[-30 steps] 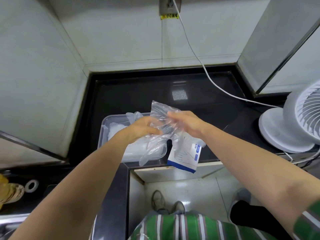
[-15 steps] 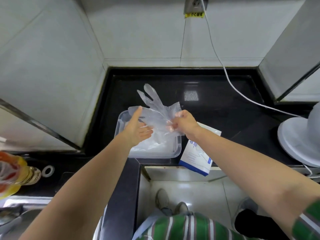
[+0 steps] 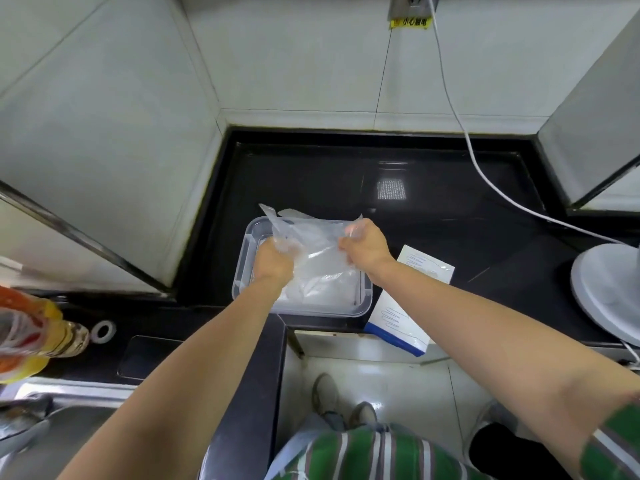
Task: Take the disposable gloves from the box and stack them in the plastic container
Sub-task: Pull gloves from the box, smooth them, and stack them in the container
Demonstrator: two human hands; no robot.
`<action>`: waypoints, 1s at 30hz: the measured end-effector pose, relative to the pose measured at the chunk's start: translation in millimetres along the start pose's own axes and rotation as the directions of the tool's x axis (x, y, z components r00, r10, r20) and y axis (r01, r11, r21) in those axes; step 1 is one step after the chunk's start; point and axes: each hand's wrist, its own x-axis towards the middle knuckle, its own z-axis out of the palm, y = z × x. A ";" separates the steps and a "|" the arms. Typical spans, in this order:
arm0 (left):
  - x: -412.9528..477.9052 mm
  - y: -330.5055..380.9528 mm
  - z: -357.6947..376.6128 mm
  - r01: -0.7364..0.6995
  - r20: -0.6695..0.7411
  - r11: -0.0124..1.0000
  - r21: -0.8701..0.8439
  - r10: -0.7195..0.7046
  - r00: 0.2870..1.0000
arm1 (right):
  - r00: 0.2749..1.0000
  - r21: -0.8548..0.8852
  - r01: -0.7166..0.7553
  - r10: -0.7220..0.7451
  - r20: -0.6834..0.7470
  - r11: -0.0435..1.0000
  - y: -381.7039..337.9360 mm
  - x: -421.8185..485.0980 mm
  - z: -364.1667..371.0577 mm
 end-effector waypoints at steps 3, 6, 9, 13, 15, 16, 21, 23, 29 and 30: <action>-1.0 -11.3 -4.7 -0.071 -0.053 0.972 0.223 0.085 0.995 | 0.996 -0.226 0.081 -0.089 -0.028 0.971 10.6 8.4 2.4; -5.7 -15.8 -4.5 -0.077 -0.035 0.918 0.389 0.098 0.995 | 0.989 -0.276 0.130 -0.146 -0.038 0.952 10.4 7.3 3.5; -9.5 -18.5 1.6 -0.079 -0.002 0.903 0.423 0.088 0.996 | 0.854 -0.391 0.377 -0.478 -0.204 0.840 1.6 3.2 1.5; -7.3 -19.5 9.6 -0.105 0.053 0.890 0.444 0.091 0.994 | 0.775 -0.353 0.589 -0.632 -0.009 0.727 -7.7 4.5 7.0; -3.8 -19.4 11.7 -0.083 0.057 0.892 0.445 0.064 0.996 | 0.878 -0.366 0.470 -0.384 0.285 0.803 -4.5 6.8 14.6; -2.1 -20.3 11.5 -0.070 0.060 0.893 0.445 0.048 0.997 | 0.892 -0.449 0.386 -0.202 0.404 0.806 0.3 9.0 19.1; -3.6 -18.5 1.6 -0.061 0.081 0.871 0.488 0.025 0.996 | 0.857 -0.624 0.216 0.160 0.490 0.751 21.2 18.8 34.4; -9.1 -14.5 -2.2 -0.148 -0.002 0.812 0.564 0.181 0.984 | 0.832 -0.644 0.223 0.200 0.517 0.732 22.0 21.8 38.6; -20.0 11.9 4.3 -0.562 0.167 0.653 0.508 0.565 0.808 | 0.796 -0.714 0.245 0.285 0.535 0.656 28.8 26.1 47.1; -18.0 13.4 10.0 -0.538 0.269 0.672 0.508 0.469 0.841 | 0.794 -0.717 0.238 0.294 0.533 0.655 29.8 27.2 46.9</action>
